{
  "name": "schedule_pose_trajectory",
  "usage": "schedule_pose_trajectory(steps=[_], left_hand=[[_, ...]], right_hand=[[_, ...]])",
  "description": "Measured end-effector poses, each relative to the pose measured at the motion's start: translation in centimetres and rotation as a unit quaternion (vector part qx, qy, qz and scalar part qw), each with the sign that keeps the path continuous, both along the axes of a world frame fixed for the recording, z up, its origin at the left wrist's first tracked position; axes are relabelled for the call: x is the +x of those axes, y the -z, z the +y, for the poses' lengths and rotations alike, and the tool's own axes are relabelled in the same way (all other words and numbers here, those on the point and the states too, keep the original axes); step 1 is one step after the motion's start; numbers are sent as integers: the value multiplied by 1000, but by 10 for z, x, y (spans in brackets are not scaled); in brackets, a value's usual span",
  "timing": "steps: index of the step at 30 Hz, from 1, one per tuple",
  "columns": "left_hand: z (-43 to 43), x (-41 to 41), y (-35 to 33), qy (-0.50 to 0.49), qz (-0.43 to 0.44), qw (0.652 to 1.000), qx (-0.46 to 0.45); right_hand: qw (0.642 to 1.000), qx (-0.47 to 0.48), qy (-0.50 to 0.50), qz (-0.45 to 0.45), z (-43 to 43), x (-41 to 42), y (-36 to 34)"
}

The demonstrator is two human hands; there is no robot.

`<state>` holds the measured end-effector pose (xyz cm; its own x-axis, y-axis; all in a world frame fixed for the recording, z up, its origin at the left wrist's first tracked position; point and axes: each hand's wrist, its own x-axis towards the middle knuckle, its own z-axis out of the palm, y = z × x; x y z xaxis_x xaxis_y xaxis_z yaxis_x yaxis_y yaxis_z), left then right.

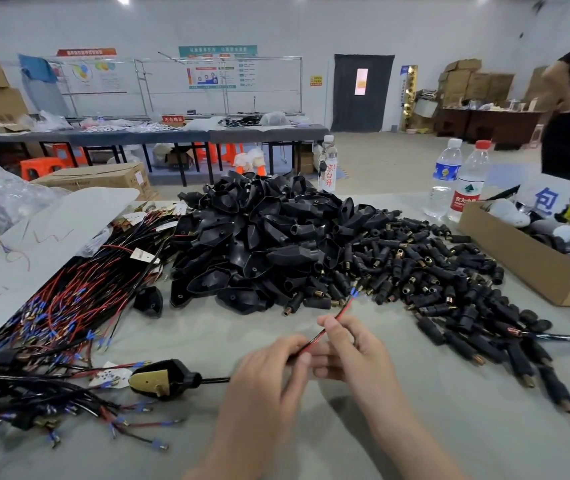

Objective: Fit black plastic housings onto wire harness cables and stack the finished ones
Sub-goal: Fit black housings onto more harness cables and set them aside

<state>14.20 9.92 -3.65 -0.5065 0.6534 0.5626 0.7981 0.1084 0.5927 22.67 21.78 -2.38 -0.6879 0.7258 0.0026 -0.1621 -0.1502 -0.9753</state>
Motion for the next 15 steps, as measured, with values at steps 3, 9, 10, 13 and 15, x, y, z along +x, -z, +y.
schedule_pose_trajectory(steps=[3,9,10,13,15], left_hand=[[4,-3,7,46,-63,997,-13],[4,-15,15,34,-99,994,-18],[4,-15,16,34,-112,993,-22],[4,-20,21,24,-152,988,-22],[3,-20,21,31,-161,986,-26]], right_hand=[[999,48,-7,0,1,2,1],[976,196,35,-93,15,8,9],[970,208,77,-101,22,11,9],[900,305,250,-185,45,28,7],[824,362,313,-304,56,41,9]])
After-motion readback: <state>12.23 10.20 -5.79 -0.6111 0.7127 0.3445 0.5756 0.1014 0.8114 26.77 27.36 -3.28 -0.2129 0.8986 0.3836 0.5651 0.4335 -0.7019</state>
